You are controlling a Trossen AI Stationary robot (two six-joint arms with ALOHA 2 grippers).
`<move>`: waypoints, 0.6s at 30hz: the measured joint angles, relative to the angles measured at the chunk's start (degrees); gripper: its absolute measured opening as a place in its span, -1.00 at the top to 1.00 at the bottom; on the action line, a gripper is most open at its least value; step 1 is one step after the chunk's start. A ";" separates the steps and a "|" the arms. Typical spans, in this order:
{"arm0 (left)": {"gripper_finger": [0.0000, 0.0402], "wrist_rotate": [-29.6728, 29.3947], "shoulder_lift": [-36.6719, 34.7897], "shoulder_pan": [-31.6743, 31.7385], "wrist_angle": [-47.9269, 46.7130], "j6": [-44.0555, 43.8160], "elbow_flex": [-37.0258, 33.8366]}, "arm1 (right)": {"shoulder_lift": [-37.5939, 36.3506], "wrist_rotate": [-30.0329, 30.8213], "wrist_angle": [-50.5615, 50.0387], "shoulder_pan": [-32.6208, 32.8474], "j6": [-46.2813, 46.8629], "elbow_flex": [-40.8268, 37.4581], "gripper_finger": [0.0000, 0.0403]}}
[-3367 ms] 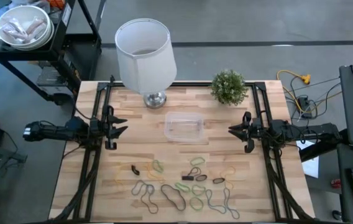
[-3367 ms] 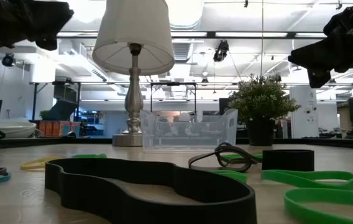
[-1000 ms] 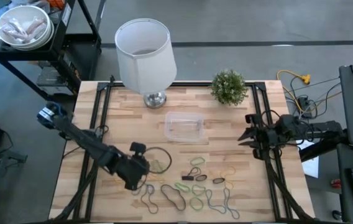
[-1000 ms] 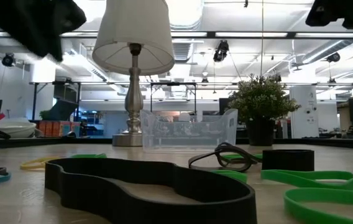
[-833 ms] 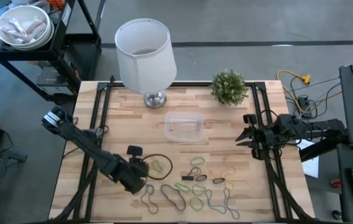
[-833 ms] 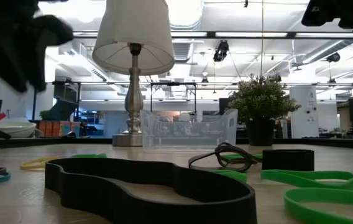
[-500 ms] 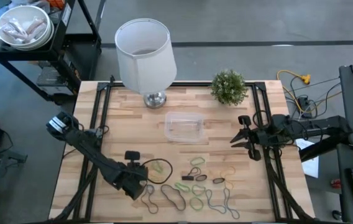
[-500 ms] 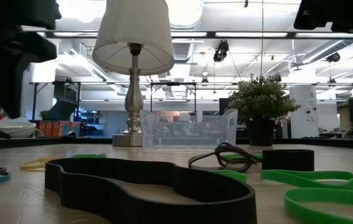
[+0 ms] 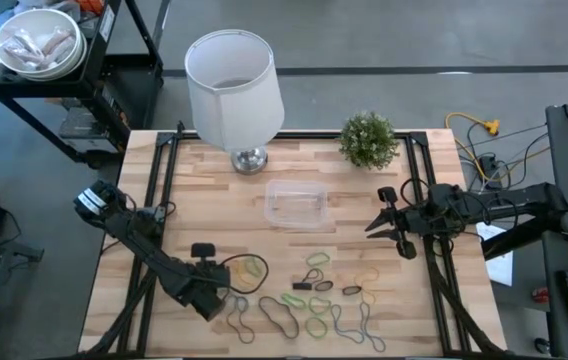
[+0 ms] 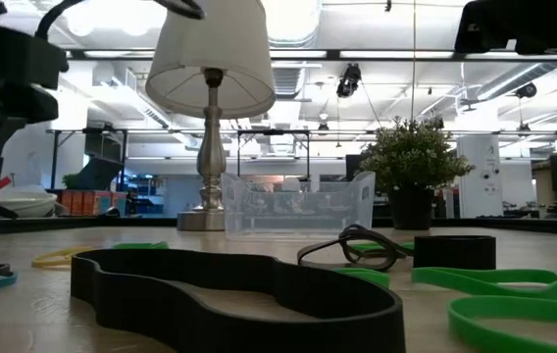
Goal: Pick and place rubber bands into bin
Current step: Put the black rubber band into the transparent bin
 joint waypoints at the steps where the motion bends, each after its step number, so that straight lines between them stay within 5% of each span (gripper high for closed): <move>1: 0.48 0.02 0.00 0.00 -0.02 0.00 -0.40 | -0.01 0.00 0.09 0.00 0.17 0.00 0.66; 18: 0.48 0.68 -0.04 0.02 5.28 2.58 -1.93 | -0.02 -0.04 0.20 0.02 2.18 0.00 0.66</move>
